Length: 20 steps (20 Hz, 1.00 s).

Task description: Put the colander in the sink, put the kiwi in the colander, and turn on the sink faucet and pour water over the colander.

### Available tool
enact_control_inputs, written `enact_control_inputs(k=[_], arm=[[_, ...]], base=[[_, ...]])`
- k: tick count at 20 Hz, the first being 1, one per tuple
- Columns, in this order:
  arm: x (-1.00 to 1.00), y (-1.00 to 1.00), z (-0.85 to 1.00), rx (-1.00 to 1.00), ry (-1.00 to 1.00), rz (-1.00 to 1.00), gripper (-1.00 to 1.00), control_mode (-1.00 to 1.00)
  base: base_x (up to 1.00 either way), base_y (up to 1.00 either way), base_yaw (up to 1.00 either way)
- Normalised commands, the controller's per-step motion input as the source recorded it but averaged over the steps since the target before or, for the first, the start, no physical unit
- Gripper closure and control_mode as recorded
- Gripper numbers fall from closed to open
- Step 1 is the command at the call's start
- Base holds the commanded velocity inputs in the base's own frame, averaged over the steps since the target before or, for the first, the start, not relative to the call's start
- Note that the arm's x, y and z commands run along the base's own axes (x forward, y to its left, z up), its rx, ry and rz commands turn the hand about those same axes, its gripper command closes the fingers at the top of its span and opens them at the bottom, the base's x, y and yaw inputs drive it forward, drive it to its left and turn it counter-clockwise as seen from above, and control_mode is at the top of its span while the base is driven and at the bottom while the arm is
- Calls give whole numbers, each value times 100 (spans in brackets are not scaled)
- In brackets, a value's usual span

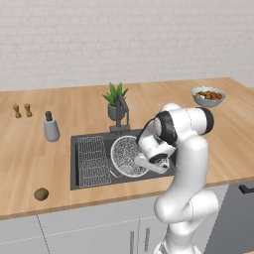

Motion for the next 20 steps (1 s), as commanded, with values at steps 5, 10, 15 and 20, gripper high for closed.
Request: enact_control_inputs(k=[5, 10, 15, 20], arm=[[0, 0, 1, -11, 16, 1, 100, -100], [0, -4, 24, -1, 21, 1, 100, -100], [0, -9, 41, 0, 20, 2, 100, -100], [0, -14, 13, 0, 20, 2, 100, -100]], base=[[0, 0, 0], [0, 0, 0], [0, 0, 0], [0, 0, 0]])
